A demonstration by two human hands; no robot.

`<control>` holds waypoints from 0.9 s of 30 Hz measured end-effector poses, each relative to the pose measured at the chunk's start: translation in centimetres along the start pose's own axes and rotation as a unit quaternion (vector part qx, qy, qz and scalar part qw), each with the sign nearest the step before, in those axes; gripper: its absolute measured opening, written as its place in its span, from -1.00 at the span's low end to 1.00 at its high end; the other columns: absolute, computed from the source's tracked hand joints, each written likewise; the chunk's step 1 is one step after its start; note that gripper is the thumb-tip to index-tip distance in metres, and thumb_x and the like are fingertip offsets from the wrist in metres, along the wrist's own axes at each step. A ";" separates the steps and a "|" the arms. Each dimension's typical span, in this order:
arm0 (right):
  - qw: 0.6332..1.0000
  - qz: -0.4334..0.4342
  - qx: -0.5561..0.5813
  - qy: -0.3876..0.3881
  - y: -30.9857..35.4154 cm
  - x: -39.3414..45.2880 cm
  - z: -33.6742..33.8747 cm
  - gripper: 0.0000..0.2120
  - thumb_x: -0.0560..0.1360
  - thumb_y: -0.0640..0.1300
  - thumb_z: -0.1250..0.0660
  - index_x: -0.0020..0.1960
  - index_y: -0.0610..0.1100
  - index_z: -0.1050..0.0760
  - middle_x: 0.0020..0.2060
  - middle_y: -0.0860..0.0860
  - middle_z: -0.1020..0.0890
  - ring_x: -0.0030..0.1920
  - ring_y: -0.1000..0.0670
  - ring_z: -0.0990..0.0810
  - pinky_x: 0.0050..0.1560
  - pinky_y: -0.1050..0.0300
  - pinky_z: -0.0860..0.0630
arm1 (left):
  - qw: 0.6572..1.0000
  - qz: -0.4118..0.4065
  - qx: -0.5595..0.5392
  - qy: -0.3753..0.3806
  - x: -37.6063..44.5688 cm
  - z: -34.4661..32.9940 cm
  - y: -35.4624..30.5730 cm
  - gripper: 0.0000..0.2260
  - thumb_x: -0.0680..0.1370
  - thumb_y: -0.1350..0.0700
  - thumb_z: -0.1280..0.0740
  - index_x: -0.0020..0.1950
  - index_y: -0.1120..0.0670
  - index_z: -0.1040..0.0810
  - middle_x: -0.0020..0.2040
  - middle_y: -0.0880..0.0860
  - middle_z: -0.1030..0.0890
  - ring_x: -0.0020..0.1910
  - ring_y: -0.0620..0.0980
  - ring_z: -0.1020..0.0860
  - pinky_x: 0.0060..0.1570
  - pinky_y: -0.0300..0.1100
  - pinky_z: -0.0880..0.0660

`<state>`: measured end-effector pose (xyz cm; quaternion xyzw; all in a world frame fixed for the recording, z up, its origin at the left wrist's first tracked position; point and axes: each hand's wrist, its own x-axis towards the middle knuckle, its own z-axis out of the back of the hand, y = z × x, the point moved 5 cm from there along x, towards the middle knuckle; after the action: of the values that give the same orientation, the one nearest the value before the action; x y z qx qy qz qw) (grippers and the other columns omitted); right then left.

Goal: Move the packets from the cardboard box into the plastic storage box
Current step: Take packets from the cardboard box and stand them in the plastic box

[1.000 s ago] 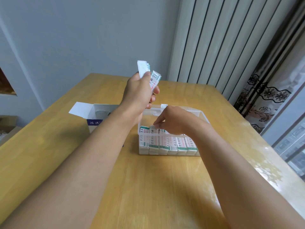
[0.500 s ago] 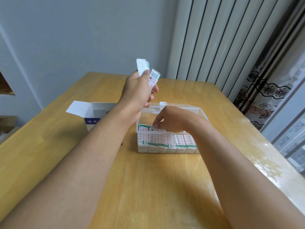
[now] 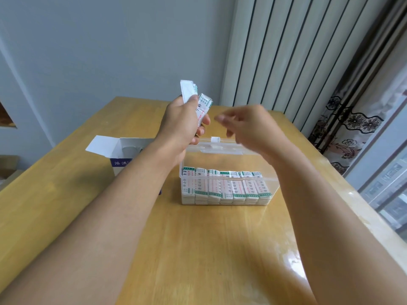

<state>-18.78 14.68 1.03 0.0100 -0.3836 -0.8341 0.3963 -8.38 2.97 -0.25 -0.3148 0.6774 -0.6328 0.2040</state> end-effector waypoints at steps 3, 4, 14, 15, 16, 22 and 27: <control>0.983 0.016 0.175 -0.051 1.5 -0.9 1.8 -0.77 0.50 0.16 -0.47 0.06 0.06 -0.70 -0.27 0.05 -0.69 -0.36 0.12 -0.54 -0.38 0.21 -0.44 | 1.000 -0.001 0.023 0.008 -0.2 -0.4 -0.1 -0.79 0.72 0.01 -0.13 0.08 0.01 -0.53 -0.33 0.02 -0.56 -0.46 -0.06 -0.40 -0.53 -0.28 -0.24; 0.982 0.022 0.181 -0.044 1.9 -1.1 1.8 -0.77 0.49 0.14 -0.49 0.06 0.05 -0.71 -0.26 0.06 -0.70 -0.34 0.12 -0.55 -0.38 0.23 -0.45 | 0.999 0.000 0.032 0.014 -0.3 -0.5 0.0 -0.79 0.72 0.01 -0.13 0.04 0.00 -0.53 -0.33 0.02 -0.56 -0.45 -0.05 -0.41 -0.52 -0.28 -0.24; 0.979 -0.002 0.198 -0.058 0.7 -0.7 1.4 -0.92 0.45 -0.14 -0.57 -0.14 -0.03 -0.68 -0.30 0.07 -0.72 -0.29 0.11 -0.63 -0.29 0.23 -0.53 | 0.996 0.020 0.038 0.076 -0.5 -1.7 0.7 -0.80 0.72 0.05 -0.14 0.05 0.05 -0.52 -0.39 0.02 -0.55 -0.48 -0.04 -0.38 -0.58 -0.30 -0.19; 0.977 0.000 0.203 -0.062 0.6 -0.7 1.5 -0.92 0.44 -0.15 -0.58 -0.15 -0.02 -0.69 -0.30 0.06 -0.73 -0.28 0.11 -0.64 -0.27 0.23 -0.54 | 0.996 0.022 0.036 0.075 -0.5 -1.7 0.8 -0.81 0.73 0.05 -0.14 0.07 0.05 -0.52 -0.39 0.03 -0.56 -0.48 -0.04 -0.38 -0.58 -0.30 -0.19; 0.976 -0.001 0.211 -0.062 0.4 -0.7 1.5 -0.91 0.44 -0.17 -0.58 -0.15 -0.03 -0.70 -0.29 0.05 -0.73 -0.27 0.10 -0.65 -0.25 0.23 -0.56 | 0.996 0.023 0.035 0.075 -0.5 -1.6 0.9 -0.81 0.73 0.05 -0.13 0.12 0.07 -0.52 -0.38 0.04 -0.57 -0.48 -0.04 -0.39 -0.59 -0.30 -0.20; 0.963 -0.039 0.265 -0.027 -0.2 -0.6 1.2 -0.91 0.43 -0.21 -0.57 -0.09 -0.15 -0.71 -0.25 -0.06 -0.75 -0.25 0.02 -0.70 -0.10 0.17 -0.67 | 0.995 0.034 0.047 0.081 -0.3 -1.6 1.6 -0.75 0.73 0.03 -0.14 0.26 0.14 -0.50 -0.36 0.05 -0.59 -0.47 -0.03 -0.43 -0.59 -0.27 -0.26; 0.943 -0.052 0.328 -0.027 -1.0 -0.4 2.1 -0.93 0.46 -0.31 -0.52 -0.06 -0.27 -0.69 -0.18 -0.16 -0.75 -0.11 -0.10 -0.76 -0.02 0.13 -0.68 | 0.996 0.009 0.075 0.051 -0.4 -1.4 1.0 -0.77 0.74 0.05 -0.10 0.15 0.14 -0.48 -0.16 0.17 -0.65 -0.33 0.13 -0.69 -0.32 0.00 -0.65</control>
<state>-19.81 16.63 1.76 0.1363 -0.6454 -0.6816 0.3167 -9.23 4.24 -1.07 -0.2594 0.6402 -0.6954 0.1982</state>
